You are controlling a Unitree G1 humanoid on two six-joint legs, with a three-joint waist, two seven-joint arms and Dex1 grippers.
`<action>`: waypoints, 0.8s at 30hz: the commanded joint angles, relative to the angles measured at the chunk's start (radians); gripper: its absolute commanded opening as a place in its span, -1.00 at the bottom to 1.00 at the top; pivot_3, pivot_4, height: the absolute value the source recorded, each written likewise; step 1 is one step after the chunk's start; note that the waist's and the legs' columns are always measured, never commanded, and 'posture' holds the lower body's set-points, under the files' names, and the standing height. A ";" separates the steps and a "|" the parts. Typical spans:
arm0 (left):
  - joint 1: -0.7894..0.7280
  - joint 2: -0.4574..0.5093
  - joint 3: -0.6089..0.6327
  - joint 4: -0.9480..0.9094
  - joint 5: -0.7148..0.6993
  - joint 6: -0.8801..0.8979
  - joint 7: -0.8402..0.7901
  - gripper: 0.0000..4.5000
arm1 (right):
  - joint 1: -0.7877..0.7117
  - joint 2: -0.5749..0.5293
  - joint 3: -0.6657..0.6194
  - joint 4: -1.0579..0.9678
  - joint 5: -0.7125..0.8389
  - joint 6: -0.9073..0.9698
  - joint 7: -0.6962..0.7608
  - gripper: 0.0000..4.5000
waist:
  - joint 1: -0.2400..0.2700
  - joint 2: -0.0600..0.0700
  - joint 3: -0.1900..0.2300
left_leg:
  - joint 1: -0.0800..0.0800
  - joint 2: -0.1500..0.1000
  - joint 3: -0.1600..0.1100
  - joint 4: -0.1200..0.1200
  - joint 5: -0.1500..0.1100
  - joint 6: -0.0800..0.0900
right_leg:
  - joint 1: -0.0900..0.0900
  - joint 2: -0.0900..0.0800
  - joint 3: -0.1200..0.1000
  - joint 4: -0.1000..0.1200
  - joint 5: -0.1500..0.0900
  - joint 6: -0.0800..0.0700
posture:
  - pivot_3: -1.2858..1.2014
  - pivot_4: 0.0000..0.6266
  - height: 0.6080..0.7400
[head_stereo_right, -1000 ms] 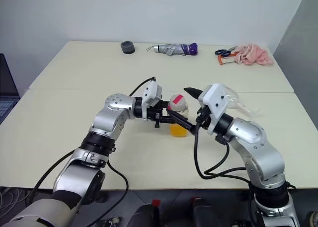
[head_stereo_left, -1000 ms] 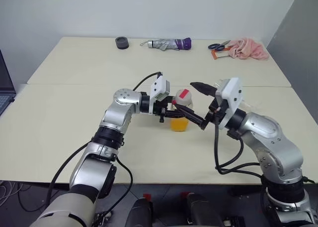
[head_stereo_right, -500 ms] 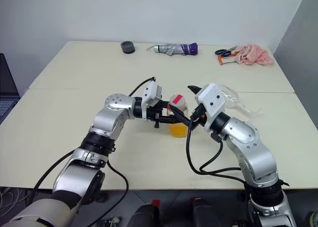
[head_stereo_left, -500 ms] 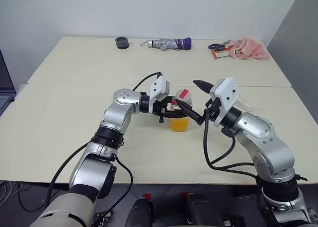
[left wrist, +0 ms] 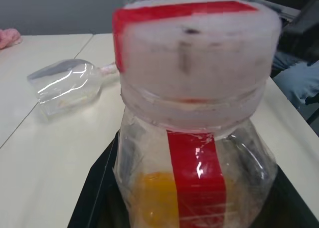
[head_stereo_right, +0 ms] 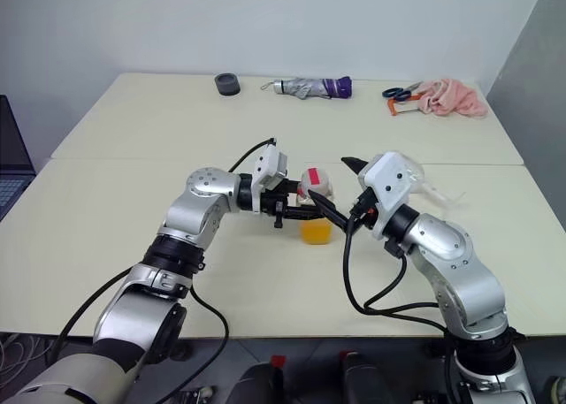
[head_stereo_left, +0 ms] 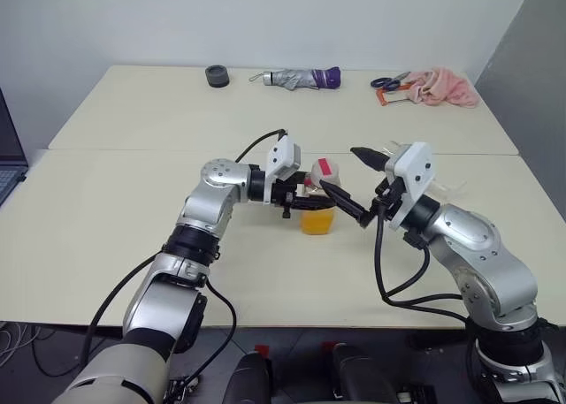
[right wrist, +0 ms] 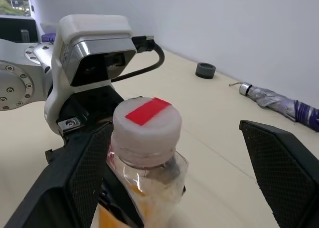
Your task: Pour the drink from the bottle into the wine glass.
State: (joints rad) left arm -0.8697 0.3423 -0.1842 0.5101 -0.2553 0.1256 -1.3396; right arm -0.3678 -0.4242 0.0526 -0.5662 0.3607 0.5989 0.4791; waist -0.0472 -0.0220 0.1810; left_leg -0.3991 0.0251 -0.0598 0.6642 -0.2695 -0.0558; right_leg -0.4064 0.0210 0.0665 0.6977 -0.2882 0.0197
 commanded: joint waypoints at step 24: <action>-0.026 0.010 0.024 -0.011 -0.008 -0.028 -0.015 -0.20 | -0.045 -0.043 0.035 -0.110 0.077 0.051 0.002 0.91 | -0.003 0.000 0.000 | 0.000 0.000 0.000 0.000 0.000 0.000 | 0.000 0.000 0.000 0.000 0.000 0.000 | 0.03 -0.52 1.00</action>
State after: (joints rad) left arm -0.8698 0.3493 -0.1813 0.5170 -0.2547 0.1183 -1.3500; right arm -0.3901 -0.4798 0.0685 -0.6546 0.4621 0.6663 0.5079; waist -0.0500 -0.0220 0.1810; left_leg -0.3987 0.0253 -0.0597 0.6645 -0.2695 -0.0558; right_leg -0.4064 0.0215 0.0668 0.6981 -0.2882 0.0198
